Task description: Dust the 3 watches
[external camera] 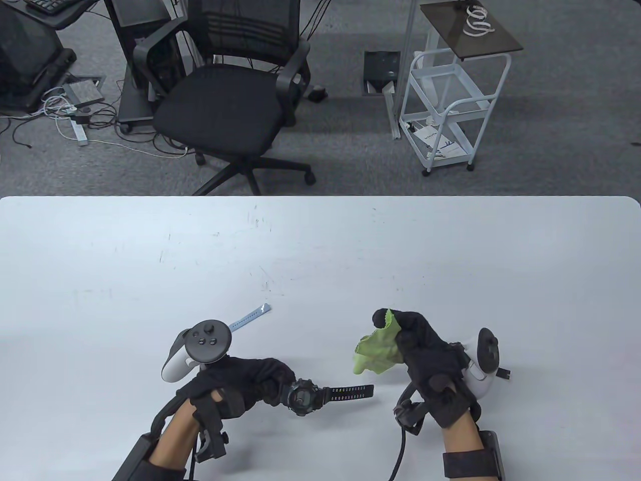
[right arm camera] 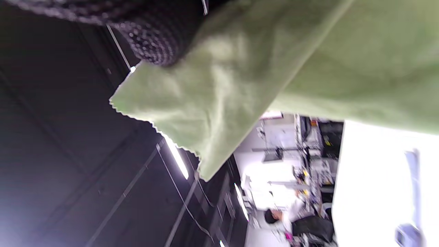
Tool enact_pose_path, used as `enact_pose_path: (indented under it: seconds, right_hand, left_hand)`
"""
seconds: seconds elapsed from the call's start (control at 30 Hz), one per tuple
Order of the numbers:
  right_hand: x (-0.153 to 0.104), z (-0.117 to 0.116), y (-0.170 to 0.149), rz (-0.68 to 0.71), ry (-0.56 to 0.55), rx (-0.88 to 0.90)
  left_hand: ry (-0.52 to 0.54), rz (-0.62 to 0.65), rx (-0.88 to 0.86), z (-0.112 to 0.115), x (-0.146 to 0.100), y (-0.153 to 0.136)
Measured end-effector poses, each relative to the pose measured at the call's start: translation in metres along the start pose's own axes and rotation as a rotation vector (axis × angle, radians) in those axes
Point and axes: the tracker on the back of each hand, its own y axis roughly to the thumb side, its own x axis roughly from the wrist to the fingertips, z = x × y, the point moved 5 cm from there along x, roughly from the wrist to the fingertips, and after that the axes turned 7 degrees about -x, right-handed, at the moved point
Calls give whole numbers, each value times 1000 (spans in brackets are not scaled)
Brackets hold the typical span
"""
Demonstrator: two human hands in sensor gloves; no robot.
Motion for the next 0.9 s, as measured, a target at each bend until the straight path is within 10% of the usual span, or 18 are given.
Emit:
enact_pose_path:
  seconds: [0.37,0.9]
  right_hand:
    - [-3,-81,-41,-231,473,-171]
    - [-1,-77,-67,-324,302,-356]
  left_hand:
    - [8,41,-70,0,2,-7]
    - [64,-19,-77,3,1,-20]
